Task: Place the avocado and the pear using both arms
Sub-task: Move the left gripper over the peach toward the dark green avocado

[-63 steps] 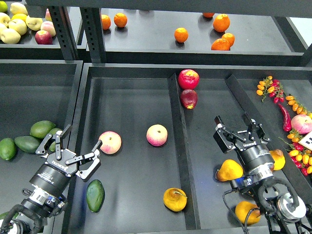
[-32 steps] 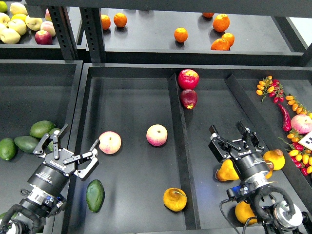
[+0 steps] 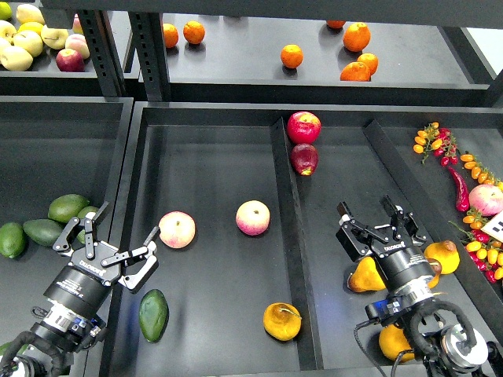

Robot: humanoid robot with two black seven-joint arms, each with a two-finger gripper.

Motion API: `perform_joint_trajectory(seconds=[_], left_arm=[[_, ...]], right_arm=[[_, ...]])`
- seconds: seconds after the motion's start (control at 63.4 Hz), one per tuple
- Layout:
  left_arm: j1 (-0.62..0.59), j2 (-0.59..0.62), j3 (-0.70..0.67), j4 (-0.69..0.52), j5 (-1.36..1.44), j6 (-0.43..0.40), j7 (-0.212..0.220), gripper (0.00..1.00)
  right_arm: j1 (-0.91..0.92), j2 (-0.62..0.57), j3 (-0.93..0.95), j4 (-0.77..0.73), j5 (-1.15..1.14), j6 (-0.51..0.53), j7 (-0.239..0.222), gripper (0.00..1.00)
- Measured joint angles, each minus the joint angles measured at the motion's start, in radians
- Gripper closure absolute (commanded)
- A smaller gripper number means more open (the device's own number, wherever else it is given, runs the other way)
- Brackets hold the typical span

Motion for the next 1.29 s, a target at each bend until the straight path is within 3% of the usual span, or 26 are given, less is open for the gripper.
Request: perform_joint_trajectory(seconds=[0.426, 0.804, 0.993, 1.088, 1.293], left_arm=[[-0.007, 0.000, 0.042, -0.004, -0.021, 0.000, 0.017, 0.01], [-0.176, 0.011, 0.091, 0.024, -0.018, 0.000, 0.038, 0.01], [-0.326, 0.206, 0.225, 0.051, 0.023, 0.000, 0.100, 0.00], [-0.457, 0.363, 0.373, 0.059, 0.053, 0.000, 0.129, 0.01], [-0.651, 0.525, 0.552, 0.095, 0.078, 0.000, 0.139, 0.01]], right_arm=[[0.001, 0.000, -0.001, 0.000, 0.000, 0.001, 0.000, 0.00], [0.001, 0.000, -0.001, 0.000, 0.000, 0.003, 0.000, 0.00], [0.001, 0.000, 0.000, 0.000, 0.001, 0.003, 0.000, 0.00], [0.003, 0.000, -0.005, 0.000, 0.001, 0.003, 0.000, 0.00], [0.022, 0.000, -0.021, 0.000, 0.000, -0.001, 0.000, 0.00]])
